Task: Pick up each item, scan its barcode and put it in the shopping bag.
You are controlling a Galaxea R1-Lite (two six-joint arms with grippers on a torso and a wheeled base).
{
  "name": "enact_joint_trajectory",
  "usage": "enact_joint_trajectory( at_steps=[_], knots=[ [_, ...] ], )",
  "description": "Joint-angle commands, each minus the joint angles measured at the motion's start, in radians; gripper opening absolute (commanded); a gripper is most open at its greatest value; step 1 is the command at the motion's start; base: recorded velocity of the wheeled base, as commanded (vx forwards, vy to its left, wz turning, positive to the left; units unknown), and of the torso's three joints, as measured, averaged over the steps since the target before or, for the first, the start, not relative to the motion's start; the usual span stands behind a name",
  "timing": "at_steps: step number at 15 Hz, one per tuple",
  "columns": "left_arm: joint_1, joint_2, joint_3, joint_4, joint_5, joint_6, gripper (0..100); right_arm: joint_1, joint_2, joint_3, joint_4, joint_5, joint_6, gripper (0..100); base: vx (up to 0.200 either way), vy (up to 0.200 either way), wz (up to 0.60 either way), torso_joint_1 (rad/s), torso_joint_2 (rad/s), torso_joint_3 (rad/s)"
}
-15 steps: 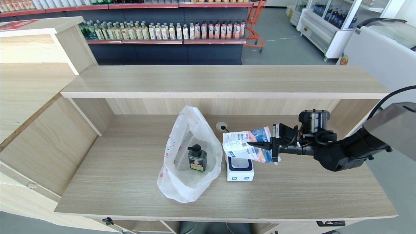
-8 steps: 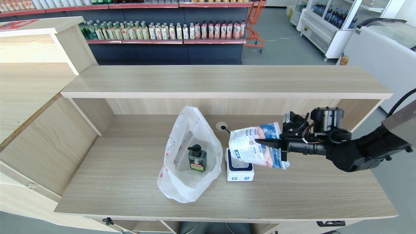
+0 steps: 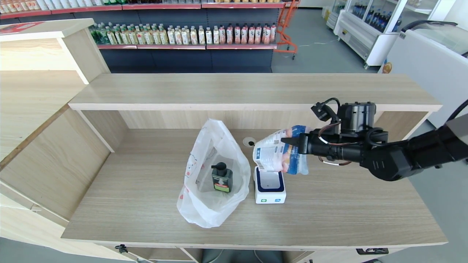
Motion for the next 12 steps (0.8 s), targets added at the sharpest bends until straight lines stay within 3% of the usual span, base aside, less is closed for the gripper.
enact_joint_trajectory(
  at_steps=[1,6,10,12],
  knots=[
    [0.0,0.0,0.0,0.0,0.0,-0.001,100,0.079,0.108,-0.131,0.008,-0.022,0.04,0,0.0,0.0,0.0,0.0,0.0,0.0],
    [0.0,0.0,0.0,0.0,0.0,-0.001,100,0.148,0.32,-0.39,0.054,-0.045,0.017,0,0.0,0.0,0.0,0.0,0.0,0.0],
    [0.0,0.0,0.0,0.0,0.0,-0.001,100,0.151,0.401,-0.43,0.053,-0.029,-0.149,0,0.0,0.0,0.0,0.0,0.0,0.0],
    [0.0,0.0,0.0,0.0,0.0,-0.001,100,0.148,0.423,-0.441,0.053,0.033,-0.215,0,0.0,0.0,0.0,0.0,0.0,0.0]
  ],
)
